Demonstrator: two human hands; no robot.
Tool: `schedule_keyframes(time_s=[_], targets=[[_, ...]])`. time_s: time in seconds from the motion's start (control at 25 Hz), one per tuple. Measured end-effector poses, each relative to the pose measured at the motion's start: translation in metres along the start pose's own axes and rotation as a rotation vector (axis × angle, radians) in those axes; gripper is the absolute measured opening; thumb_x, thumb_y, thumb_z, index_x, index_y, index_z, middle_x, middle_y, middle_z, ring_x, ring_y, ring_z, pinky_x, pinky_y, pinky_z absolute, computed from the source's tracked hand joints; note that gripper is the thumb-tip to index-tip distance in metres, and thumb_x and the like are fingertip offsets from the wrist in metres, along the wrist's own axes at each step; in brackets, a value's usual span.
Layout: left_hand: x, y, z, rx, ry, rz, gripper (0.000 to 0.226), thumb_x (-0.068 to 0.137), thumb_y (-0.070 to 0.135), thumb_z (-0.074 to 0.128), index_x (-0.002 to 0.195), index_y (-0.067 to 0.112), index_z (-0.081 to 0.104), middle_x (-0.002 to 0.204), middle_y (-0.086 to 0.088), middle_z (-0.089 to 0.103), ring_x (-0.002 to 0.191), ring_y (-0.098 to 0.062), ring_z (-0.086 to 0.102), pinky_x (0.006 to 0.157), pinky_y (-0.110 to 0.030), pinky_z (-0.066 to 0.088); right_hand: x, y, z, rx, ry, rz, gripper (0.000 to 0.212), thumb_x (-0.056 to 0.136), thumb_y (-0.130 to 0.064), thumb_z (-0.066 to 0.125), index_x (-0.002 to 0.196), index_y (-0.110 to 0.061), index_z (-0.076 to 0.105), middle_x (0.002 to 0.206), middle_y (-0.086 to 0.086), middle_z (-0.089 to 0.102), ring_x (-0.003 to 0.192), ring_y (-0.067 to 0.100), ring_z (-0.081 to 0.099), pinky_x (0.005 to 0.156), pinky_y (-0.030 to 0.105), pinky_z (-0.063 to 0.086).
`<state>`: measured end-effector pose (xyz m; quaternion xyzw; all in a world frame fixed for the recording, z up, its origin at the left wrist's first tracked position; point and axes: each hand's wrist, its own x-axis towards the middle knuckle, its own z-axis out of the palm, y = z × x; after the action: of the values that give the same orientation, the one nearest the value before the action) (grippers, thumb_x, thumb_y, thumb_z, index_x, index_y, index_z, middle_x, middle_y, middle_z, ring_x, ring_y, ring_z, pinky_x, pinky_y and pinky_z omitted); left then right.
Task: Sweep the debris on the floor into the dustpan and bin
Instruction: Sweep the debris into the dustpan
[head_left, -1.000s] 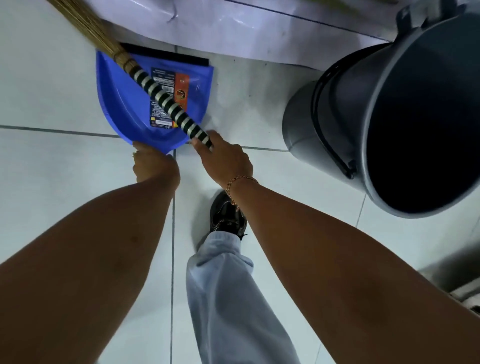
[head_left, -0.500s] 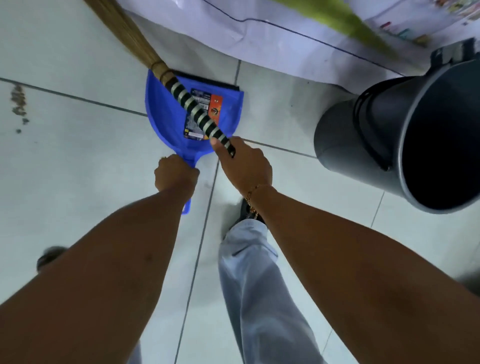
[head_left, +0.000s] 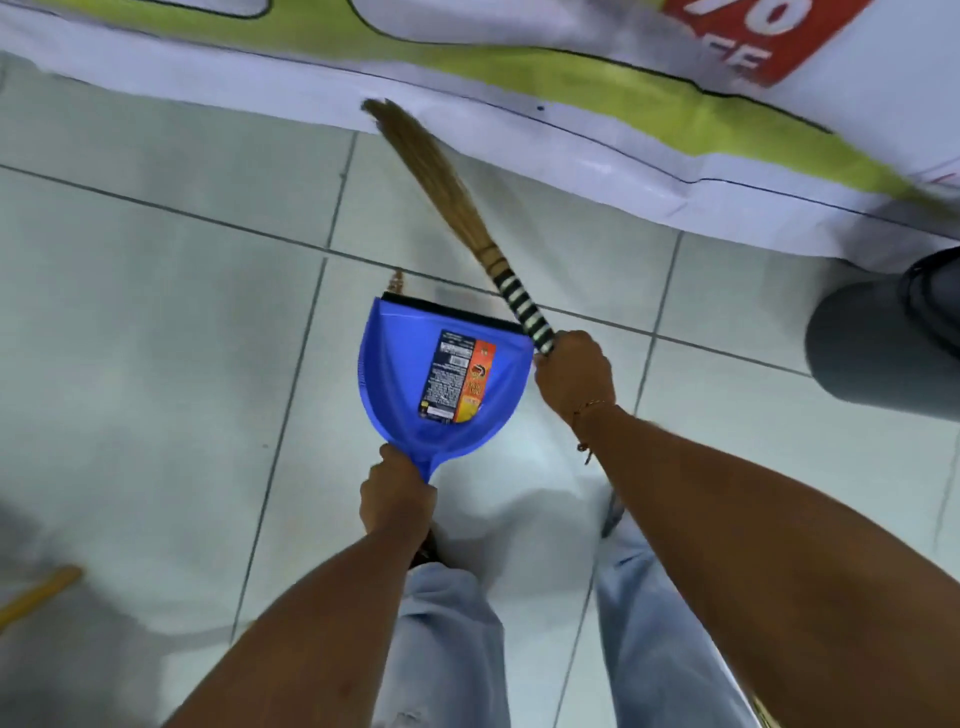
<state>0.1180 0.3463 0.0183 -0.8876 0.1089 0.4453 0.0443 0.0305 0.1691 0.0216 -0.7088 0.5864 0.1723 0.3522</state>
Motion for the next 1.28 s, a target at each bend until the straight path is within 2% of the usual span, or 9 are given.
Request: schedule_keyframes(time_s=[0.16, 0.32, 0.48, 0.64, 0.8, 0.92, 1.08, 1.2, 1.28], targets=[[0.046, -0.056, -0.001, -0.009, -0.010, -0.046, 0.043, 0.080, 0.010, 0.064, 0.118, 0.002, 0.044, 0.112, -0.020, 0.063, 0.105, -0.039, 0.059, 0.085, -0.042, 0.048, 0.021, -0.018, 0.045, -0.087, -0.025, 0.054, 0.059, 0.092, -0.011, 0.046, 0.146, -0.021, 0.025, 0.128, 0.017, 0.050, 0.116, 0.037, 0.051, 0.090, 0.045, 0.046], [0.101, -0.085, 0.011, -0.018, -0.006, -0.083, 0.049, 0.080, 0.011, 0.066, 0.122, 0.003, 0.042, 0.110, -0.021, 0.064, 0.103, -0.038, 0.060, 0.081, -0.040, 0.049, 0.045, -0.006, 0.096, -0.177, 0.034, 0.139, 0.040, 0.098, -0.029, 0.042, 0.136, -0.017, 0.034, 0.120, 0.018, 0.052, 0.106, 0.037, 0.055, 0.082, 0.046, 0.048], [0.151, -0.108, 0.017, 0.108, 0.033, -0.029, 0.071, 0.084, 0.011, 0.062, 0.141, -0.003, 0.022, 0.123, -0.025, 0.056, 0.114, -0.042, 0.053, 0.092, -0.046, 0.046, 0.063, 0.017, 0.127, -0.265, 0.067, 0.132, 0.042, 0.095, -0.011, 0.047, 0.136, -0.011, 0.037, 0.134, 0.012, 0.047, 0.114, 0.036, 0.048, 0.084, 0.048, 0.047], [0.180, -0.120, 0.025, 0.217, 0.054, 0.019, 0.080, 0.090, 0.010, 0.056, 0.147, -0.006, 0.002, 0.129, -0.026, 0.053, 0.119, -0.040, 0.051, 0.096, -0.047, 0.045, 0.063, 0.036, 0.141, -0.457, -0.034, 0.134, 0.058, 0.084, 0.004, 0.054, 0.136, -0.012, 0.036, 0.133, 0.009, 0.049, 0.118, 0.035, 0.045, 0.088, 0.049, 0.043], [0.194, -0.125, 0.032, 0.223, 0.064, 0.013, 0.077, 0.091, 0.007, 0.052, 0.147, -0.006, 0.001, 0.127, -0.026, 0.055, 0.117, -0.041, 0.052, 0.096, -0.048, 0.045, 0.037, 0.073, 0.153, -0.575, -0.105, 0.022, 0.058, 0.085, 0.003, 0.053, 0.138, -0.011, 0.036, 0.136, 0.008, 0.050, 0.115, 0.036, 0.047, 0.089, 0.049, 0.044], [0.200, -0.131, 0.035, 0.206, 0.058, 0.013, 0.075, 0.090, 0.004, 0.050, 0.148, -0.004, 0.002, 0.122, -0.028, 0.057, 0.113, -0.044, 0.053, 0.093, -0.050, 0.045, 0.020, 0.103, 0.153, -0.481, 0.024, -0.081, 0.043, 0.088, 0.001, 0.052, 0.131, -0.006, 0.048, 0.124, 0.016, 0.061, 0.105, 0.041, 0.054, 0.082, 0.050, 0.047], [0.204, -0.147, 0.035, 0.188, 0.066, 0.019, 0.076, 0.088, 0.001, 0.049, 0.148, -0.002, 0.003, 0.115, -0.029, 0.060, 0.107, -0.047, 0.056, 0.090, -0.052, 0.046, 0.048, 0.109, 0.145, -0.401, 0.170, -0.003, 0.036, 0.088, 0.001, 0.051, 0.124, -0.001, 0.049, 0.115, 0.025, 0.062, 0.094, 0.047, 0.056, 0.074, 0.051, 0.050], [0.203, -0.165, 0.030, 0.211, 0.061, -0.001, 0.075, 0.088, -0.001, 0.049, 0.149, -0.002, 0.004, 0.116, -0.030, 0.060, 0.106, -0.048, 0.056, 0.091, -0.053, 0.045, 0.057, 0.101, 0.143, -0.545, 0.049, 0.029, 0.039, 0.091, -0.002, 0.046, 0.129, -0.007, 0.043, 0.125, 0.018, 0.057, 0.103, 0.043, 0.053, 0.079, 0.050, 0.048], [0.201, -0.175, 0.026, 0.210, 0.064, -0.013, 0.074, 0.088, -0.002, 0.047, 0.148, -0.002, 0.003, 0.118, -0.030, 0.059, 0.107, -0.050, 0.054, 0.092, -0.054, 0.044, 0.044, 0.102, 0.149, -0.626, -0.052, -0.099, 0.042, 0.089, 0.000, 0.049, 0.130, -0.009, 0.046, 0.126, 0.015, 0.059, 0.102, 0.042, 0.055, 0.078, 0.049, 0.048]])
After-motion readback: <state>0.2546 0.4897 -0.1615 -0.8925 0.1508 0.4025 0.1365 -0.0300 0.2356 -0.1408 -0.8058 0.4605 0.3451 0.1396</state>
